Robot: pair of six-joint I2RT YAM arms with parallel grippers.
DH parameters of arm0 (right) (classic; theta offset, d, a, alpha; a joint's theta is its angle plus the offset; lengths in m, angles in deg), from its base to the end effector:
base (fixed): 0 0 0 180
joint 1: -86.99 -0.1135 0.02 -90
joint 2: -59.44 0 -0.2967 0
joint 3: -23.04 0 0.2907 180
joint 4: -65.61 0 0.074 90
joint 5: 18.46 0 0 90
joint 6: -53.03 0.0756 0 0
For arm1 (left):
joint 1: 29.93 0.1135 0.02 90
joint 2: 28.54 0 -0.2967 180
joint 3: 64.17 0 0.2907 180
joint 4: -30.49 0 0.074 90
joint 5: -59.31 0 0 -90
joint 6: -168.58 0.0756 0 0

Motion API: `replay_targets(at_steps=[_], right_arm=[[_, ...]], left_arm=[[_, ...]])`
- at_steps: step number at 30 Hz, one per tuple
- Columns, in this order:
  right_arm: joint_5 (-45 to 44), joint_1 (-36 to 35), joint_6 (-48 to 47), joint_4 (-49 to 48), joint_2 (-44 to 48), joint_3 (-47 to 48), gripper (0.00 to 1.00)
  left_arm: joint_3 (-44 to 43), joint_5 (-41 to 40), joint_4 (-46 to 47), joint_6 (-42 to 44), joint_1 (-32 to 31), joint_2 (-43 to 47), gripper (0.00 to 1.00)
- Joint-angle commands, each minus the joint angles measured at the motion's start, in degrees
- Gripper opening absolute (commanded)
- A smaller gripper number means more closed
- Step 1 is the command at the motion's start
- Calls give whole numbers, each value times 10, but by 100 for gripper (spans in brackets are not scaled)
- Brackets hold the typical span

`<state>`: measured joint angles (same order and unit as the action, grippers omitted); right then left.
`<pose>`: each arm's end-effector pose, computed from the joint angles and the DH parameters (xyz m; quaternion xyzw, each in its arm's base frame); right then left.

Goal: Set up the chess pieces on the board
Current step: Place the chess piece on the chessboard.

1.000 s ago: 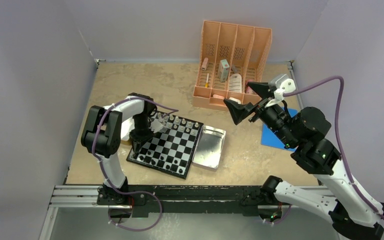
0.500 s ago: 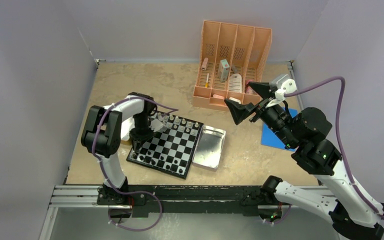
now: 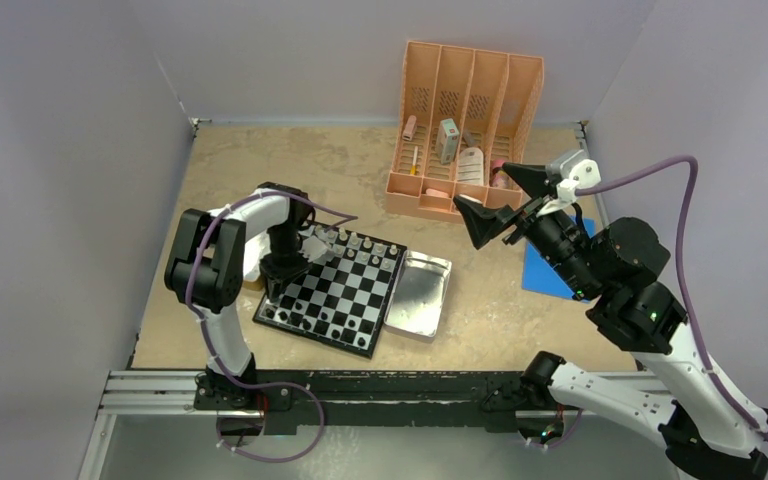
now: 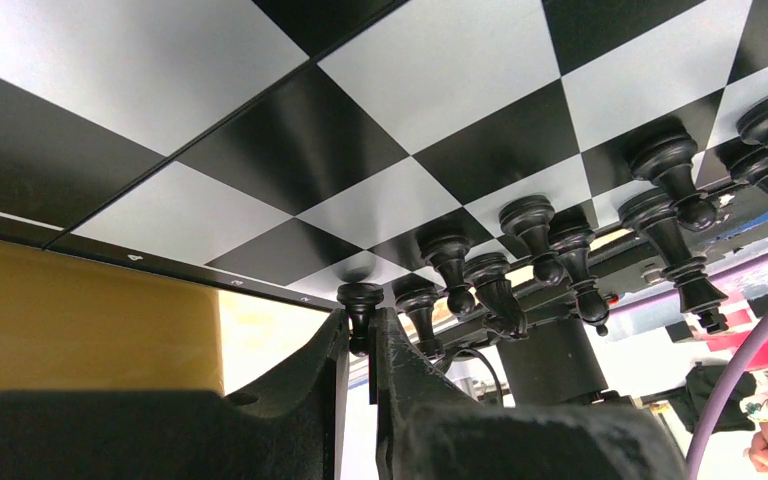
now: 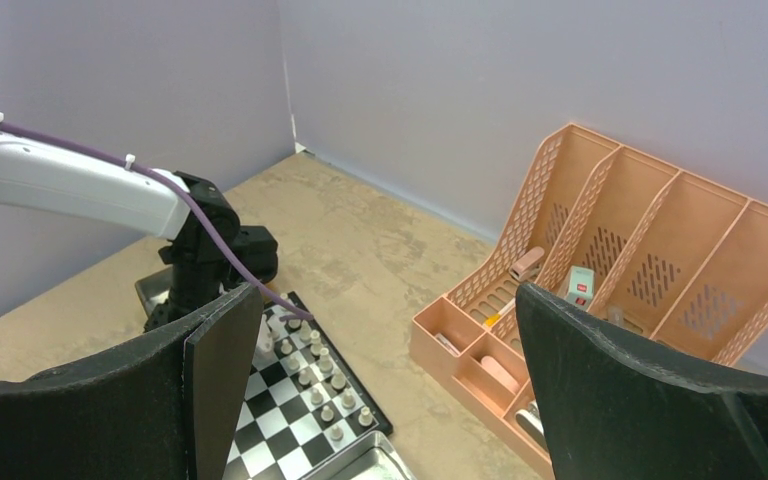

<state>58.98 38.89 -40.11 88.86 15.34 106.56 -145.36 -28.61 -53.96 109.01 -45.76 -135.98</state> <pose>0.1281 0.1181 0.5457 -0.1793 0.5761 0.2432 0.7595 0.3040 -0.0891 0.1281 -0.3834 -0.9058 0.0405 0.1759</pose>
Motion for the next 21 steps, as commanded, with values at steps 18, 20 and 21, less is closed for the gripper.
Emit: replay_targets(at_steps=[18,20,21], right_arm=[[-11,-2,-9,-17,6,7,99],[-11,-2,-8,-17,6,7,99],[-11,-2,-8,-17,7,7,99]], left_arm=[[-9,15,4,5,-2,5,14],[-9,16,3,5,-2,6,14],[-9,16,3,5,-2,6,15]])
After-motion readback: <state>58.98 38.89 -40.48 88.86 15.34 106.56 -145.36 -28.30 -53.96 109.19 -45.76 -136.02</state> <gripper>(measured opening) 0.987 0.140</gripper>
